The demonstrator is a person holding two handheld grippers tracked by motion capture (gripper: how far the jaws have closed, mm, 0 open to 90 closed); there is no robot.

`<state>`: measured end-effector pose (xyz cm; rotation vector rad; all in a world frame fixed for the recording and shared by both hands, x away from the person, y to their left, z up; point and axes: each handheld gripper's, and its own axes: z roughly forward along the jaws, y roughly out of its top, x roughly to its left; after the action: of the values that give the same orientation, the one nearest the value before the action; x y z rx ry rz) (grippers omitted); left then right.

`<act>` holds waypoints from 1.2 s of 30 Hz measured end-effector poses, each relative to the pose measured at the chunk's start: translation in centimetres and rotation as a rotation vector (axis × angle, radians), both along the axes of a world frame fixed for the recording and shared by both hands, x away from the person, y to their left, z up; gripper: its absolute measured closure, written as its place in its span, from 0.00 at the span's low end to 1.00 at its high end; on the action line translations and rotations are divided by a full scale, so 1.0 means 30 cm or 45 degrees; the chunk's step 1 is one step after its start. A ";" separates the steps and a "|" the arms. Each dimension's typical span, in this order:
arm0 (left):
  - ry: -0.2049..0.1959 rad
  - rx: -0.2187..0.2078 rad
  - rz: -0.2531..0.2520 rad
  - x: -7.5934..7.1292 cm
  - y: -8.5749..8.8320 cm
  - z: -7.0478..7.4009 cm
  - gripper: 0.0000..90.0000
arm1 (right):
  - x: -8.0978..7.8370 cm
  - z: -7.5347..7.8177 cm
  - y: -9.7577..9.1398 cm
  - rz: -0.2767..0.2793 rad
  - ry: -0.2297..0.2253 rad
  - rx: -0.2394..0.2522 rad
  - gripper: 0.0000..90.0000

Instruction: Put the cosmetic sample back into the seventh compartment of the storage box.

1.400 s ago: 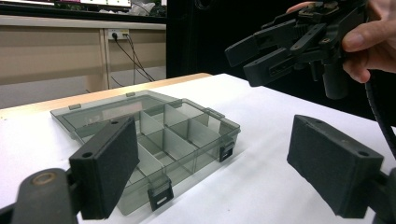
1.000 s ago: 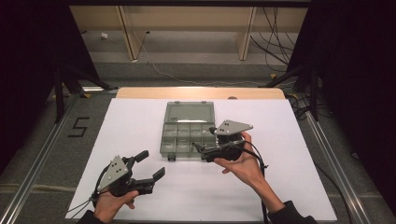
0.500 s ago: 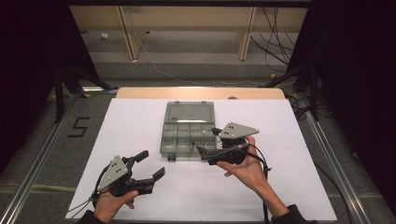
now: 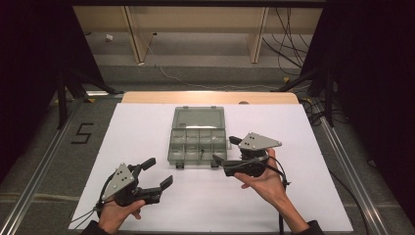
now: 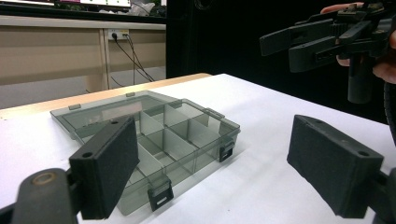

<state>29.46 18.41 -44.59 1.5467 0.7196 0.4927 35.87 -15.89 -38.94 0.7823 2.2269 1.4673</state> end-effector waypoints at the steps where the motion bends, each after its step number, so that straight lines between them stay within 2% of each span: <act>1: 0.000 -0.002 -0.001 0.000 0.000 0.000 0.17 | -0.002 -0.001 -0.003 -0.002 -0.003 -0.003 0.22; 9: 0.000 -0.001 -0.001 0.000 0.000 0.000 0.17 | -0.012 -0.005 -0.021 -0.022 -0.006 0.014 0.21; 11: -0.001 -0.008 -0.003 0.000 -0.001 0.000 0.17 | -0.012 -0.007 -0.027 -0.021 -0.029 0.026 0.21; 13: 0.001 -0.002 0.000 0.000 0.000 0.000 0.17 | -0.017 -0.007 -0.032 -0.030 -0.012 0.026 0.21; 14: -0.002 -0.006 -0.003 0.001 -0.001 0.000 0.17 | -0.018 -0.007 -0.037 -0.026 -0.036 0.032 0.21; 16: -0.010 -0.013 -0.011 0.002 -0.002 -0.001 0.17 | -0.021 -0.007 -0.038 -0.027 -0.024 0.039 0.21; 17: -0.005 -0.011 -0.007 0.001 -0.002 -0.001 0.17 | -0.025 -0.008 -0.043 -0.033 -0.042 0.043 0.21; 19: -0.002 -0.001 0.000 0.000 0.000 0.001 0.17 | -0.029 -0.012 -0.046 -0.027 -0.020 0.049 0.21; 22: -0.002 -0.001 0.000 -0.001 0.000 0.001 0.17 | -0.034 -0.016 -0.053 -0.035 -0.020 0.048 0.21; 24: -0.001 -0.001 0.000 -0.001 0.000 0.001 0.17 | -0.037 -0.019 -0.061 -0.040 -0.025 0.048 0.21; 25: -0.001 0.000 0.000 0.000 0.000 0.001 0.17 | -0.039 -0.025 -0.066 -0.051 -0.055 0.057 0.20; 26: -0.007 -0.017 -0.010 0.003 -0.002 -0.001 0.17 | -0.039 -0.025 -0.066 -0.051 -0.055 0.057 0.20; 27: 0.000 -0.001 0.001 0.000 0.000 0.001 0.17 | -0.049 -0.025 -0.073 -0.034 -0.019 0.060 0.20; 30: -0.002 -0.008 -0.003 0.001 -0.001 0.000 0.17 | -0.057 -0.027 -0.083 -0.048 -0.038 0.058 0.19; 31: -0.008 -0.015 -0.010 0.003 -0.002 -0.001 0.17 | -0.061 -0.029 -0.084 -0.046 -0.039 0.080 0.20; 32: 0.000 0.001 0.000 0.000 0.000 0.001 0.17 | -0.061 -0.029 -0.084 -0.046 -0.039 0.080 0.20; 36: -0.004 -0.013 -0.005 0.002 -0.002 -0.001 0.17 | -0.077 -0.034 -0.101 -0.050 -0.033 0.078 0.19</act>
<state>29.51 18.35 -44.61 1.5371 0.7155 0.4873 33.57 -18.91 -39.97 0.8164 2.1446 1.5249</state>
